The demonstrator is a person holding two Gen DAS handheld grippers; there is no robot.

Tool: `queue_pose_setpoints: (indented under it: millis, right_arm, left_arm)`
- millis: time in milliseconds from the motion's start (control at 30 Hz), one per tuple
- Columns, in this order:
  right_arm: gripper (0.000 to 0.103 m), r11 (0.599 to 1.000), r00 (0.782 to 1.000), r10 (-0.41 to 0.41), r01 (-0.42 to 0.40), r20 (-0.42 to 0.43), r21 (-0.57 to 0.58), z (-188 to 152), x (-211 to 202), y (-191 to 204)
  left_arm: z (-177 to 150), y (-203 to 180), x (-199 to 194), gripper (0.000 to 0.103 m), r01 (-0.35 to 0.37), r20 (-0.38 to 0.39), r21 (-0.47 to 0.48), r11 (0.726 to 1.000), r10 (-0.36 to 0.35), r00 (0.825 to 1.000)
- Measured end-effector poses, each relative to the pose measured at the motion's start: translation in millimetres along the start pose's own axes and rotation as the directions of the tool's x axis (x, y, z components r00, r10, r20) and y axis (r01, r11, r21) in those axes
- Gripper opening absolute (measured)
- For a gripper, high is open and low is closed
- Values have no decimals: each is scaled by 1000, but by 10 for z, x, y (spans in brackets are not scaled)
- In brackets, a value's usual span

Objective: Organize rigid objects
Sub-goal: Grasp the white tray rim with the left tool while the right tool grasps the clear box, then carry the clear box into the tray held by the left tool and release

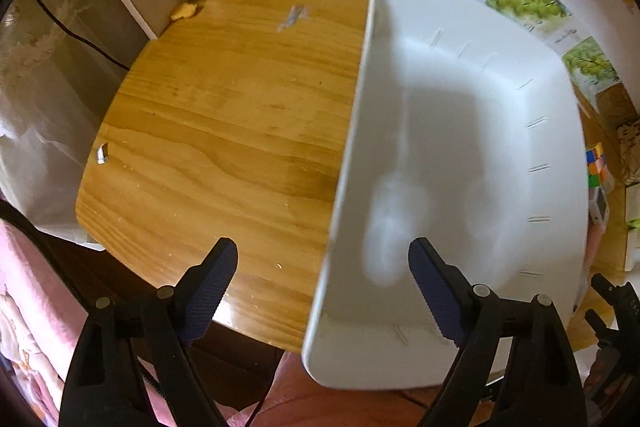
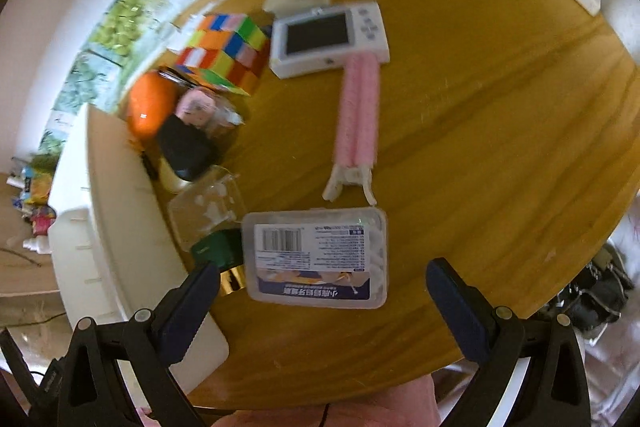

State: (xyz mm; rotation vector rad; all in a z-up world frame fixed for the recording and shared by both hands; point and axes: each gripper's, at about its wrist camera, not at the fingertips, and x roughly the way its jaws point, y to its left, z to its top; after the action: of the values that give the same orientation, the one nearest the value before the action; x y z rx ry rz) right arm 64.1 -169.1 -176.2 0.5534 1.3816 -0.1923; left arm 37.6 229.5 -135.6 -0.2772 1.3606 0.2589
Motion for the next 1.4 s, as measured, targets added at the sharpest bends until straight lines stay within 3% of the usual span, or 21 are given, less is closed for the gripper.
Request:
queue_pose_setpoints:
  millis: [167,267,333,533,633,767,933,1300,1400]
  right_arm:
    - [103,998,999,-23,24,-29,54,24,114,-48]
    - [103,996,998,-40,43,-39,73,47,167,-67]
    - [103,995,997,-52,56,-52,80,67,218,-68]
    - [103,992,996,-55,62,-67,112,113,307,-122]
    - [103,990,996,-49,58,-72,125,149,342,-152]
    - [103,990,996,-32,43,-82,138,280,434,-179]
    - [103,990,995,-27,40,-93,134,325,486,-182]
    - [103,996,992,-31,41,-121,83,317,608,-50]
    - [103,995,987,-69,78,-143,56,334,690,-10]
  left_arm:
    - [137,104,214,73,27,-74,2,1000,-27,997]
    - [182,139,334,54,38,-119,9,999,-37,992]
    - [207,158,419,32,48,-154,14,999,-45,987]
    - [269,160,605,5,99,-228,24,995,-91,969]
    - [304,61,615,2,108,-229,87,990,-86,970]
    - [383,-46,569,1,69,-172,185,980,-37,984]
    - [527,-94,561,1,68,-143,249,966,-32,989]
    - [881,-291,610,1,67,-123,345,936,-25,992]
    - [943,-283,609,2,63,-128,350,935,-19,992]
